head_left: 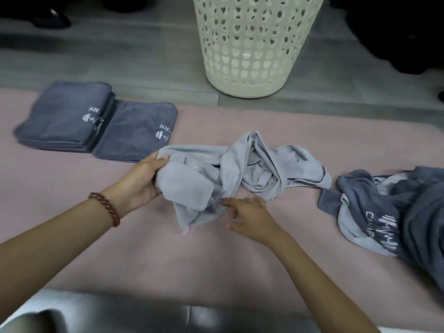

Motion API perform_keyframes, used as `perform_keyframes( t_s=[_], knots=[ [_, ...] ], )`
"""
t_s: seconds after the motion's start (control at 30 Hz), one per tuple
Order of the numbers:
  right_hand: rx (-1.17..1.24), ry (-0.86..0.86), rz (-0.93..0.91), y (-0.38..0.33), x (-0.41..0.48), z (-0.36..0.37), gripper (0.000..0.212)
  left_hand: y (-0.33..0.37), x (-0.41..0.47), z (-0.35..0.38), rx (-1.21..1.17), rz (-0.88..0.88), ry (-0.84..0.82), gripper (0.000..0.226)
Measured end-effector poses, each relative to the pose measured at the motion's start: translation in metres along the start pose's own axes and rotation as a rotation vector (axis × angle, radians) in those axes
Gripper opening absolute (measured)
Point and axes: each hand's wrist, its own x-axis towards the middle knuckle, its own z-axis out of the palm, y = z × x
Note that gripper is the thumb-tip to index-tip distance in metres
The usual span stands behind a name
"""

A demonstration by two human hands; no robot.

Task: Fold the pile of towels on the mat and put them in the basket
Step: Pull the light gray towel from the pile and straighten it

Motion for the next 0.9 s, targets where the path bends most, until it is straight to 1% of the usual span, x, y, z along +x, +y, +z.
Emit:
perform_keyframes(
  t_s=[0.03, 0.07, 0.1, 0.13, 0.17, 0.2, 0.23, 0.27, 0.3, 0.33, 0.37, 0.4, 0.43, 0.5, 0.53, 0.57, 0.6, 0.63, 0.67, 0.73, 0.8, 0.9],
  knots=[
    [0.015, -0.023, 0.039, 0.003, 0.001, 0.003, 0.060, 0.001, -0.006, -0.004, -0.030, -0.035, 0.007, 0.025],
    [0.096, -0.033, 0.068, 0.004, 0.001, 0.006, 0.062, 0.002, -0.012, -0.008, -0.067, -0.066, -0.019, 0.032],
    [0.243, -0.040, 0.092, 0.003, 0.000, 0.009, 0.065, 0.004, -0.020, -0.011, -0.105, -0.095, -0.044, 0.041],
    [0.434, -0.043, 0.099, -0.001, -0.002, 0.012, 0.069, 0.004, -0.026, -0.014, -0.148, -0.098, -0.077, 0.044],
    [0.641, -0.045, 0.097, -0.007, -0.005, 0.015, 0.075, 0.006, -0.034, -0.014, -0.191, -0.092, -0.118, 0.043],
    [0.837, -0.057, 0.078, -0.014, -0.009, 0.018, 0.082, 0.006, -0.039, -0.016, -0.219, -0.061, -0.134, 0.046],
    [1.004, -0.081, 0.047, -0.021, -0.012, 0.021, 0.090, 0.008, -0.043, -0.016, -0.226, -0.048, -0.130, 0.050],
    [1.145, -0.089, 0.007, -0.029, -0.015, 0.025, 0.099, 0.009, -0.042, -0.018, -0.213, -0.040, -0.136, 0.050],
    [1.251, -0.082, -0.031, -0.039, -0.017, 0.029, 0.108, 0.011, -0.042, -0.017, -0.203, -0.051, -0.128, 0.040],
    [1.321, -0.055, -0.047, -0.049, -0.015, 0.032, 0.116, 0.012, -0.038, -0.018, -0.217, -0.051, -0.106, 0.019],
    [1.357, -0.005, -0.011, -0.059, -0.012, 0.035, 0.119, 0.016, -0.036, -0.013, -0.248, -0.056, -0.075, 0.008],
    [1.384, 0.055, 0.064, -0.067, -0.006, 0.036, 0.116, 0.016, -0.029, -0.013, -0.245, -0.062, -0.042, 0.027],
    [1.416, 0.110, 0.148, -0.070, 0.001, 0.037, 0.106, 0.018, -0.025, -0.009, -0.230, -0.084, -0.054, 0.035],
    [1.490, 0.215, 0.306, -0.067, 0.014, 0.028, 0.067, 0.019, -0.021, -0.002, -0.158, -0.073, -0.128, 0.030],
    [1.518, 0.263, 0.381, -0.062, 0.017, 0.018, 0.053, 0.019, -0.018, -0.005, -0.093, -0.050, -0.177, 0.038],
    [1.546, 0.325, 0.436, -0.054, 0.016, 0.007, 0.048, 0.019, -0.017, -0.007, -0.001, -0.040, -0.206, 0.050],
    [1.579, 0.407, 0.444, -0.044, 0.013, -0.005, 0.045, 0.017, -0.015, -0.015, 0.116, -0.027, -0.206, 0.058],
    [1.605, 0.510, 0.408, -0.033, 0.006, -0.018, 0.040, 0.016, -0.015, -0.022, 0.221, -0.023, -0.185, 0.062],
    [1.603, 0.615, 0.365, -0.023, -0.001, -0.030, 0.037, 0.014, -0.013, -0.031, 0.303, -0.013, -0.166, 0.062],
    [1.522, 0.789, 0.318, -0.007, -0.016, -0.050, 0.032, 0.011, -0.008, -0.040, 0.359, -0.009, -0.101, 0.058],
    [1.384, 0.939, 0.299, 0.003, -0.027, -0.058, 0.030, 0.004, 0.003, -0.042, 0.387, 0.036, 0.042, 0.049],
    [1.214, 1.139, 0.282, 0.015, -0.039, -0.067, 0.031, 0.001, 0.025, -0.027, 0.424, 0.215, 0.254, 0.040]
  ],
)
